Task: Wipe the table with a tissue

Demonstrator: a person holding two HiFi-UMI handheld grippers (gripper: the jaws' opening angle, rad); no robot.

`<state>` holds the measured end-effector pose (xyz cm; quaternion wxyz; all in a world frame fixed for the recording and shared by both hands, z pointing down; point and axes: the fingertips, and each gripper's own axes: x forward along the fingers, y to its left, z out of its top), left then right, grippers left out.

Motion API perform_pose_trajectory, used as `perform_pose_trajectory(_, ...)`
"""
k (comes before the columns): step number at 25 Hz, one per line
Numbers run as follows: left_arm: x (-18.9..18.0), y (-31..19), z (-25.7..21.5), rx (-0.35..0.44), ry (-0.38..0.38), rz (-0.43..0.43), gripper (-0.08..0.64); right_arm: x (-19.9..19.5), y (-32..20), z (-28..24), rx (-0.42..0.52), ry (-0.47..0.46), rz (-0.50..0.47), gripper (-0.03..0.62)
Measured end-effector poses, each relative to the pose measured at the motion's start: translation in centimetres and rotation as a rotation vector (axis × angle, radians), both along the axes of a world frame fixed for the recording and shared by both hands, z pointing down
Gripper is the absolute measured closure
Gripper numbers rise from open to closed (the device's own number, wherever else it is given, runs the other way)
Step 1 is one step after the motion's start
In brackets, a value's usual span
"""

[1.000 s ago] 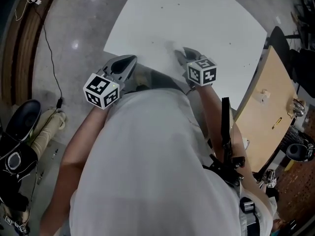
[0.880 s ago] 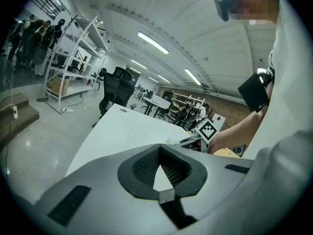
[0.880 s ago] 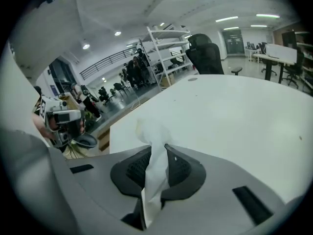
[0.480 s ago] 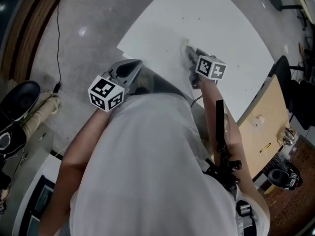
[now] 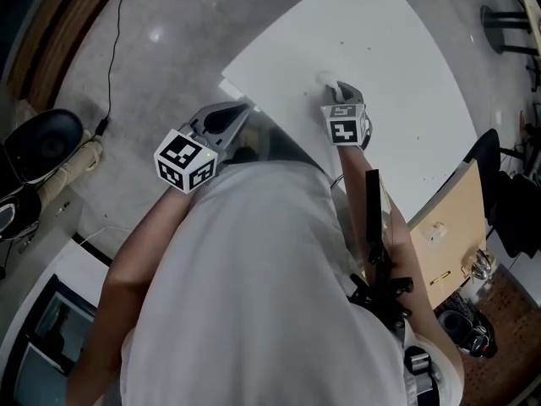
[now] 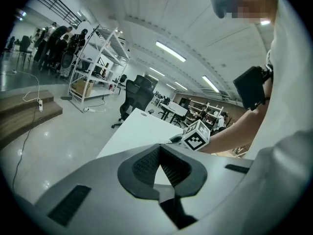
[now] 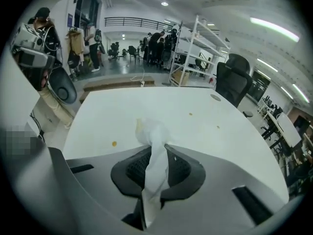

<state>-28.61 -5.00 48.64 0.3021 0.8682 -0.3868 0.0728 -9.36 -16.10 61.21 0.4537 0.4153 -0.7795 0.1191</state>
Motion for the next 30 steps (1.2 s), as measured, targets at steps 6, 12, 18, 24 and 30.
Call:
perform_pose_trajectory(6, 0.7, -0.3, -0.1, 0.006, 0.002, -0.020, 0.555, -2.5, 1.8, 0.6, -0.034, -0.051, -0.079, 0.549)
perform_pose_trajectory(12, 1.0, -0.2, 0.1, 0.000, 0.002, -0.038, 0.555, -4.8, 3.7, 1.0, -0.091, -0.103, -0.166, 0.551)
perform_pose_trajectory(18, 0.9, 0.0, -0.4, 0.014, 0.010, -0.044, 0.555, -6.5, 7.3, 0.9, -0.172, -0.142, -0.314, 0.551)
perform_pose_trajectory(24, 1.2, 0.1, -0.8, 0.029, 0.019, -0.016, 0.555, -5.1, 11.3, 0.8, -0.294, -0.216, -0.425, 0.551)
perform_pose_trajectory(30, 2.0, 0.1, -1.2, 0.039, 0.030, 0.025, 0.554, 0.9, 10.0, 0.0, -0.338, -0.313, -0.151, 0.551)
